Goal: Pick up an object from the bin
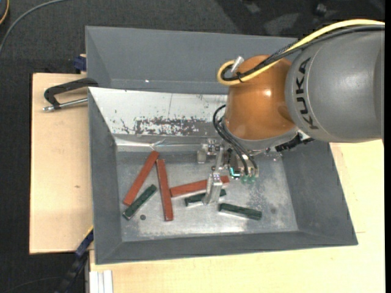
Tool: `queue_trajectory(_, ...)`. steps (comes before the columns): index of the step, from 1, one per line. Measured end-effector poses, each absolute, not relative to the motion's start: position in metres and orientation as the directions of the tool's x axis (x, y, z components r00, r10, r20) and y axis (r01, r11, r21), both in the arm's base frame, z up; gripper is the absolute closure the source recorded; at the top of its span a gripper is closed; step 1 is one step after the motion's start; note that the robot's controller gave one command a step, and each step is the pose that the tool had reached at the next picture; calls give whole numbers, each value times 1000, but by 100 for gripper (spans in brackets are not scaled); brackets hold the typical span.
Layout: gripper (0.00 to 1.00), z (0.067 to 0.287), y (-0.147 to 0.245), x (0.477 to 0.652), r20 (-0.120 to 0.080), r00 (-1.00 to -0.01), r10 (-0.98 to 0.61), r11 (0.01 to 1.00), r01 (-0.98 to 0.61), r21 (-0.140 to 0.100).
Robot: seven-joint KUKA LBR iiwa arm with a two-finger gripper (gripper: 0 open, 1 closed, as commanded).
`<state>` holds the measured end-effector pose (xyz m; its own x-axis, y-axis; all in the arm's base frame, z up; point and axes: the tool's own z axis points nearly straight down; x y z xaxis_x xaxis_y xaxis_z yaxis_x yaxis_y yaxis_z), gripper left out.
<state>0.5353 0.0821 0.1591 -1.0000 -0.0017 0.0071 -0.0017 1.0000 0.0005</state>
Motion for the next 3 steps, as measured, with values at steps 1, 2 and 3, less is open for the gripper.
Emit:
queue_trajectory(1, 0, 66, 54, 542, 7, -998, -59, 998, -59, -1)
queue_trajectory(2, 100, 71, 55, 544, -1, -998, -60, 998, -60, 1)
queue_trajectory(3, 100, 221, 64, 577, -16, -999, -43, 999, -43, 2)
